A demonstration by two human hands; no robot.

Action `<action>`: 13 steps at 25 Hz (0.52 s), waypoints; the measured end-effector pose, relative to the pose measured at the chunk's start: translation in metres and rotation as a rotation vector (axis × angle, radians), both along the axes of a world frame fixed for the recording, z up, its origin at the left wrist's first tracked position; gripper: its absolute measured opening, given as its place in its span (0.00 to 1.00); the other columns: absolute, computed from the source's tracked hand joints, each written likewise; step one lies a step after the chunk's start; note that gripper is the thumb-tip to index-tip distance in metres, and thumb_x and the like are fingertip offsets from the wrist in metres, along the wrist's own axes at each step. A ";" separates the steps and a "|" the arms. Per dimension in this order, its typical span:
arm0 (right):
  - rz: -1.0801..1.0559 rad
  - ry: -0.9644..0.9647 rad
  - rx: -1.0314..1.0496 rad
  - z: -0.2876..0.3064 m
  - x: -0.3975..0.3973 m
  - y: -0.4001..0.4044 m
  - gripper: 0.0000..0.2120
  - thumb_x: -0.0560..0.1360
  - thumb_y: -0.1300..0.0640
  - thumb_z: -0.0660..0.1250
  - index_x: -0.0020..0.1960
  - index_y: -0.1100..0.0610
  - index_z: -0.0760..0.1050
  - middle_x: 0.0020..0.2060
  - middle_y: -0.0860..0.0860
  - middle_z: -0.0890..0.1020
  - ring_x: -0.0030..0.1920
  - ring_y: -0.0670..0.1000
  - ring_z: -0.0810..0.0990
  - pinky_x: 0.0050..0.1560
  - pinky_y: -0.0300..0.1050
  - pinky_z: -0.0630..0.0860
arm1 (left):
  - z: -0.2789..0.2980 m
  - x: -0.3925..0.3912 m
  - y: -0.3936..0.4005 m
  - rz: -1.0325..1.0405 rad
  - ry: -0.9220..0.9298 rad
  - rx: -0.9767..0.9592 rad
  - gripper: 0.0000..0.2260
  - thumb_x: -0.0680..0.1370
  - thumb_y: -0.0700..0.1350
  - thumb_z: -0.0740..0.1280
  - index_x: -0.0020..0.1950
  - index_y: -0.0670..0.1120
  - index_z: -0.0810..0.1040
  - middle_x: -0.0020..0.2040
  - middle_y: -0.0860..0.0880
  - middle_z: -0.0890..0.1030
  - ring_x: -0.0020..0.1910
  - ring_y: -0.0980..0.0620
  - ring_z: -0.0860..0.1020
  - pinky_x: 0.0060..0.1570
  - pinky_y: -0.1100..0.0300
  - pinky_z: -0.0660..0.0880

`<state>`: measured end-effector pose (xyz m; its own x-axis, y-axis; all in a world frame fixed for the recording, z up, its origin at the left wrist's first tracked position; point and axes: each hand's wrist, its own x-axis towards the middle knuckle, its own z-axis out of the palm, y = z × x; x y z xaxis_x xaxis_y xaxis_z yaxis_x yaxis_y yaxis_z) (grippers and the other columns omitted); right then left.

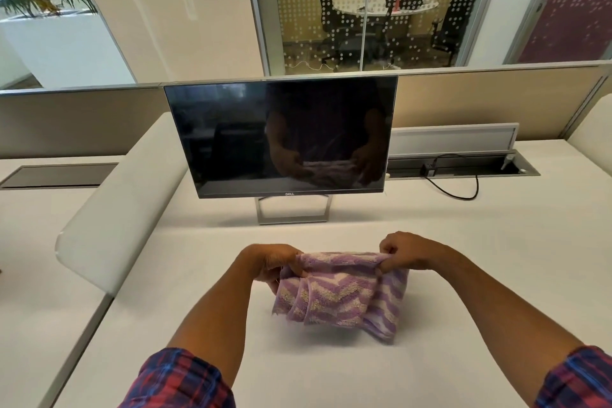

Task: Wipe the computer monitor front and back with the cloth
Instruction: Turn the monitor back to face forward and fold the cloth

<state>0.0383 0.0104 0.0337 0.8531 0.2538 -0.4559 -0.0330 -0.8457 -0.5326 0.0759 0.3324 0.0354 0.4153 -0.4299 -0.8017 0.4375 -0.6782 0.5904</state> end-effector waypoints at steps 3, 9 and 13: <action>-0.276 0.158 0.308 -0.011 -0.014 -0.005 0.21 0.55 0.48 0.73 0.43 0.57 0.75 0.40 0.53 0.77 0.41 0.50 0.75 0.38 0.39 0.74 | -0.013 -0.013 -0.002 0.168 -0.023 -0.029 0.10 0.77 0.37 0.67 0.58 0.40 0.76 0.48 0.41 0.83 0.43 0.45 0.84 0.48 0.46 0.83; -0.676 -0.104 0.379 -0.038 -0.026 0.009 0.16 0.77 0.51 0.72 0.59 0.56 0.72 0.55 0.56 0.82 0.50 0.54 0.82 0.48 0.47 0.79 | -0.040 -0.028 -0.019 0.466 -0.077 -0.064 0.18 0.77 0.43 0.69 0.65 0.42 0.73 0.56 0.40 0.83 0.53 0.40 0.82 0.56 0.40 0.79; -0.545 -0.337 -0.072 -0.017 -0.021 0.048 0.25 0.79 0.47 0.66 0.70 0.52 0.62 0.56 0.56 0.82 0.54 0.61 0.82 0.53 0.49 0.76 | -0.042 -0.035 -0.042 0.496 -0.066 -0.065 0.15 0.81 0.47 0.65 0.66 0.43 0.72 0.58 0.41 0.82 0.55 0.40 0.82 0.58 0.37 0.77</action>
<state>0.0172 0.0581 0.0167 0.9504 -0.2777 -0.1402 -0.3089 -0.7886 -0.5317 0.0409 0.2907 -0.0070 0.6310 -0.2165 -0.7450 0.6583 -0.3587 0.6618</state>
